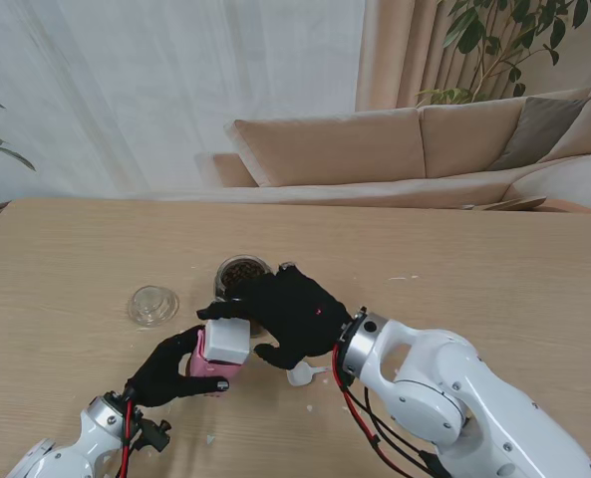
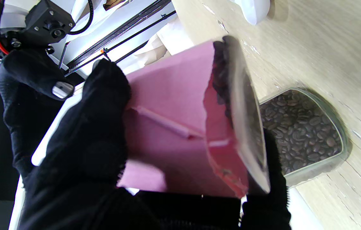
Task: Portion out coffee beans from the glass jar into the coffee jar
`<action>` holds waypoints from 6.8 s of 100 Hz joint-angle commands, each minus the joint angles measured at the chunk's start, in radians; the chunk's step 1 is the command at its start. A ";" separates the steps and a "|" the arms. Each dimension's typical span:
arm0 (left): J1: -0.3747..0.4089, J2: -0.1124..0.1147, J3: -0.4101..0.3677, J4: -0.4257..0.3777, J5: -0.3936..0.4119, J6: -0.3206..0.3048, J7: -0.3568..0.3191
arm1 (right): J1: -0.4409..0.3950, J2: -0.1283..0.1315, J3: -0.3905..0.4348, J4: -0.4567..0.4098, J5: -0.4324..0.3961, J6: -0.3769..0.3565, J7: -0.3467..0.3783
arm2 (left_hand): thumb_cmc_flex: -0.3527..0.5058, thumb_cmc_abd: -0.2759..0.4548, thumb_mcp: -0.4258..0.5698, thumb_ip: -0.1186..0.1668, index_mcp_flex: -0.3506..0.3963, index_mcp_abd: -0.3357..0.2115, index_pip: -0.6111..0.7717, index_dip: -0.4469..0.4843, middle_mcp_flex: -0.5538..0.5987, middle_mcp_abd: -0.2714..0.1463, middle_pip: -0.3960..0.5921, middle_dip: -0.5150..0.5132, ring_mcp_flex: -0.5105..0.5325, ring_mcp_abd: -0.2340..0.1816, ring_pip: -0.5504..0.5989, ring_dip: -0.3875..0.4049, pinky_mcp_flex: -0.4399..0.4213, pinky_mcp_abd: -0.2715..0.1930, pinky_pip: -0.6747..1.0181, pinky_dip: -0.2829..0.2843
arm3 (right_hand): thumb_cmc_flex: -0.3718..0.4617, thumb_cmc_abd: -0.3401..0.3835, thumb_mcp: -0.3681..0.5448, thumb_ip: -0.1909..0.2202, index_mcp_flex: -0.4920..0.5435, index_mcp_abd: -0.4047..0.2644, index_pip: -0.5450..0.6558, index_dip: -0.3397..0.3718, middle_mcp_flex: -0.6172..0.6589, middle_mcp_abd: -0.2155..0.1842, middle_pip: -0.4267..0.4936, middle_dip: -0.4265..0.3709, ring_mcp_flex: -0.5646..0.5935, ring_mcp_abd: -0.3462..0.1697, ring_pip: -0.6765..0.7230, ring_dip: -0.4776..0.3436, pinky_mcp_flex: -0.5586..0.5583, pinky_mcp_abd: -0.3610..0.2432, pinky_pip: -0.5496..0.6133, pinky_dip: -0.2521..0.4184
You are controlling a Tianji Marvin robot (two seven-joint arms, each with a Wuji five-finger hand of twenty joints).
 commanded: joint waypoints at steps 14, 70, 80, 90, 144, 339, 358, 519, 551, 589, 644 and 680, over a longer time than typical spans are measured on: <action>0.006 -0.004 -0.001 -0.007 -0.006 -0.003 -0.020 | 0.021 0.000 -0.016 0.026 -0.021 -0.034 -0.005 | 0.271 0.166 0.250 0.012 0.073 -0.212 0.196 0.065 0.074 -0.130 0.105 0.069 0.005 -0.016 0.007 -0.002 0.006 -0.012 0.016 0.013 | 0.088 -0.107 0.105 -0.134 0.000 -0.062 -0.020 0.044 -0.035 -0.038 0.040 -0.005 -0.025 -0.032 0.017 -0.014 -0.005 -0.025 -0.009 -0.002; 0.013 -0.001 -0.003 -0.014 -0.015 -0.010 -0.032 | 0.103 -0.007 -0.087 0.103 -0.017 -0.047 -0.060 | 0.271 0.166 0.250 0.012 0.073 -0.212 0.195 0.065 0.074 -0.129 0.104 0.068 0.005 -0.015 0.007 -0.003 0.007 -0.011 0.016 0.013 | -0.091 -0.011 -0.040 -0.187 0.178 -0.070 0.254 0.146 0.047 -0.066 0.066 0.016 0.005 -0.034 0.063 -0.001 0.016 -0.031 0.033 -0.001; 0.013 -0.001 -0.001 -0.014 -0.011 -0.009 -0.031 | 0.112 -0.009 -0.095 0.107 0.000 -0.037 -0.056 | 0.271 0.166 0.249 0.012 0.073 -0.212 0.195 0.065 0.074 -0.130 0.103 0.068 0.006 -0.018 0.007 -0.003 0.007 -0.011 0.016 0.013 | -0.160 0.023 -0.092 -0.189 0.243 -0.010 0.296 0.154 0.076 -0.058 0.066 0.022 0.010 -0.033 0.066 0.001 0.017 -0.028 0.040 0.004; 0.012 -0.001 0.001 -0.014 -0.009 -0.008 -0.031 | 0.120 -0.012 -0.105 0.113 0.022 -0.018 -0.056 | 0.271 0.166 0.249 0.012 0.073 -0.212 0.194 0.065 0.074 -0.130 0.103 0.068 0.006 -0.016 0.008 -0.003 0.007 -0.011 0.016 0.013 | -0.214 0.052 -0.148 -0.183 0.315 0.078 0.337 0.160 0.106 -0.037 0.083 0.045 0.017 -0.032 0.075 0.008 0.019 -0.026 0.054 0.014; 0.010 -0.001 0.000 -0.010 -0.011 -0.011 -0.029 | 0.159 -0.027 -0.179 0.134 0.107 0.161 -0.040 | 0.271 0.167 0.247 0.013 0.073 -0.212 0.195 0.065 0.074 -0.130 0.104 0.068 0.006 -0.016 0.008 -0.004 0.007 -0.010 0.016 0.013 | -0.429 0.171 -0.282 -0.182 0.306 0.321 0.737 0.237 0.163 0.080 0.203 0.179 0.049 0.007 0.180 0.063 0.065 -0.005 0.142 0.040; 0.009 0.000 -0.002 -0.010 -0.015 -0.011 -0.035 | 0.166 -0.022 -0.165 0.155 0.060 0.057 -0.073 | 0.270 0.167 0.243 0.014 0.073 -0.213 0.195 0.066 0.075 -0.129 0.105 0.070 0.005 -0.016 0.013 -0.003 0.008 -0.012 0.019 0.014 | -0.289 0.113 -0.243 -0.174 0.446 0.196 0.646 0.276 0.235 0.032 0.203 0.180 0.076 -0.021 0.135 0.043 0.051 0.001 0.073 0.009; 0.010 0.000 -0.004 -0.010 -0.018 -0.011 -0.036 | 0.181 -0.028 -0.194 0.163 0.076 0.112 -0.074 | 0.270 0.167 0.241 0.015 0.073 -0.212 0.195 0.065 0.075 -0.129 0.105 0.070 0.005 -0.016 0.013 -0.004 0.007 -0.012 0.019 0.014 | -0.384 0.162 -0.287 -0.179 0.404 0.251 0.775 0.287 0.230 0.049 0.235 0.212 0.079 -0.009 0.170 0.060 0.063 0.005 0.097 0.013; 0.003 0.006 0.000 -0.009 -0.046 0.009 -0.071 | 0.160 -0.011 -0.114 0.199 -0.075 -0.153 -0.186 | 0.271 0.167 0.239 0.016 0.072 -0.214 0.193 0.066 0.075 -0.128 0.104 0.069 0.007 -0.015 0.015 -0.004 0.009 -0.011 0.021 0.017 | -0.125 0.065 -0.068 -0.184 0.180 -0.098 0.300 0.176 0.091 -0.079 0.096 0.017 0.028 -0.048 0.074 -0.012 0.036 -0.028 0.023 -0.043; 0.003 0.004 -0.001 -0.005 -0.030 -0.002 -0.057 | 0.167 -0.014 -0.124 0.190 -0.023 -0.105 -0.140 | 0.271 0.167 0.240 0.016 0.073 -0.213 0.194 0.067 0.075 -0.129 0.105 0.070 0.007 -0.014 0.015 -0.003 0.009 -0.009 0.021 0.017 | -0.182 0.151 -0.216 -0.195 0.317 -0.051 0.404 0.157 0.168 -0.052 0.102 0.071 0.053 -0.051 0.109 0.019 0.045 -0.028 0.057 -0.007; 0.003 0.000 -0.001 -0.003 -0.009 -0.014 -0.033 | 0.176 -0.022 -0.170 0.166 0.077 0.045 -0.063 | 0.270 0.166 0.242 0.016 0.073 -0.212 0.195 0.067 0.074 -0.129 0.105 0.070 0.007 -0.014 0.015 -0.002 0.010 -0.010 0.021 0.018 | -0.229 0.172 -0.320 -0.154 0.581 0.135 0.529 0.190 0.397 0.006 0.177 0.159 0.154 -0.021 0.174 0.061 0.095 0.001 0.127 0.038; 0.018 -0.017 0.015 -0.015 0.017 -0.018 0.037 | 0.209 -0.040 -0.254 0.200 0.033 0.161 -0.153 | 0.260 0.153 0.242 0.018 0.070 -0.211 0.201 0.065 0.074 -0.128 0.109 0.070 0.005 -0.014 0.020 -0.003 0.014 -0.010 0.028 0.020 | -0.227 0.104 -0.285 -0.151 0.870 0.128 0.686 0.220 0.693 -0.001 0.283 0.227 0.322 0.010 0.293 0.117 0.193 0.034 0.221 0.054; 0.020 -0.026 0.020 -0.015 0.031 -0.024 0.071 | 0.218 -0.048 -0.285 0.204 0.023 0.230 -0.175 | 0.250 0.144 0.244 0.023 0.068 -0.211 0.208 0.061 0.073 -0.129 0.111 0.069 0.003 -0.014 0.025 -0.009 0.015 -0.008 0.032 0.021 | -0.248 0.085 -0.263 -0.154 0.913 0.144 0.657 0.172 0.737 0.005 0.257 0.218 0.352 0.038 0.305 0.126 0.218 0.059 0.249 0.054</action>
